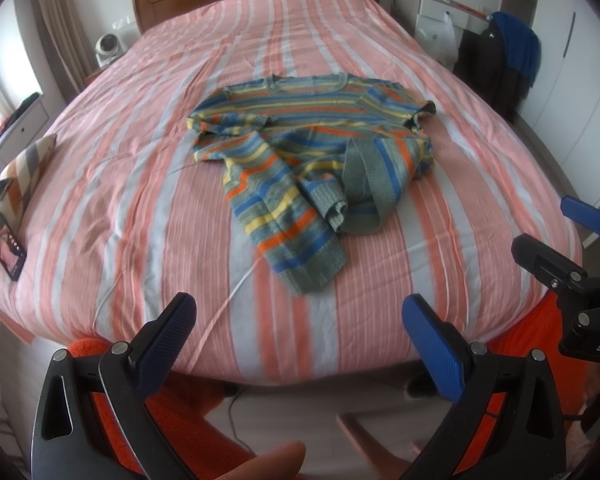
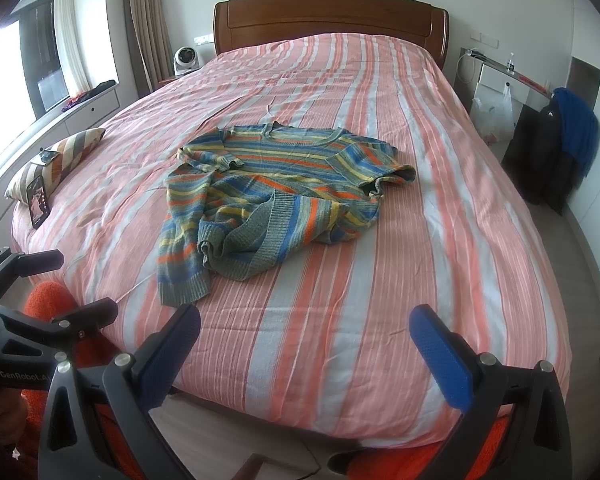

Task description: Fold small clothes

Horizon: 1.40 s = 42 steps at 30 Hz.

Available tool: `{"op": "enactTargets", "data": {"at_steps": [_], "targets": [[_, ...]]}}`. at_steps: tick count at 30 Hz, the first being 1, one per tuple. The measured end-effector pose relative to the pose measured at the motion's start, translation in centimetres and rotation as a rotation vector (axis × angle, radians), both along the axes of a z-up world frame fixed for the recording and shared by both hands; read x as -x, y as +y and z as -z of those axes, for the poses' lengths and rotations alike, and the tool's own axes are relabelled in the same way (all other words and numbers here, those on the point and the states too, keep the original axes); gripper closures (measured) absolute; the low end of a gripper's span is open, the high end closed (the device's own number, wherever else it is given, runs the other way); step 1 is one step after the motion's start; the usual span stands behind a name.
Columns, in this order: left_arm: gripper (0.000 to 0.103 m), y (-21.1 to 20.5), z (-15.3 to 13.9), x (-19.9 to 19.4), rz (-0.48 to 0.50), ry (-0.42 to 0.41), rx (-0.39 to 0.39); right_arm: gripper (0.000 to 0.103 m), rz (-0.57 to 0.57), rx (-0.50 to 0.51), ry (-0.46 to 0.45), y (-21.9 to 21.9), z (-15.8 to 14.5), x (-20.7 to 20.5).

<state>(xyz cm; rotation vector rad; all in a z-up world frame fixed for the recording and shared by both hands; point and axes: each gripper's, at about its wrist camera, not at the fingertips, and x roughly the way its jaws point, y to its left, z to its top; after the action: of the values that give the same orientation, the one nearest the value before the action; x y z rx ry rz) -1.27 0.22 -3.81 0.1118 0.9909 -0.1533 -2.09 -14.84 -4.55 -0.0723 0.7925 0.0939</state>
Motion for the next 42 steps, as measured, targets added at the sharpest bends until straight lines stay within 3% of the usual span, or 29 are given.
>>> {"op": "enactTargets", "data": {"at_steps": [42], "targets": [[0.0, 0.28, 0.59, 0.11, -0.002, 0.004, -0.001, 0.0, -0.001, 0.008, 0.002, 0.29, 0.03, -0.21]]}}
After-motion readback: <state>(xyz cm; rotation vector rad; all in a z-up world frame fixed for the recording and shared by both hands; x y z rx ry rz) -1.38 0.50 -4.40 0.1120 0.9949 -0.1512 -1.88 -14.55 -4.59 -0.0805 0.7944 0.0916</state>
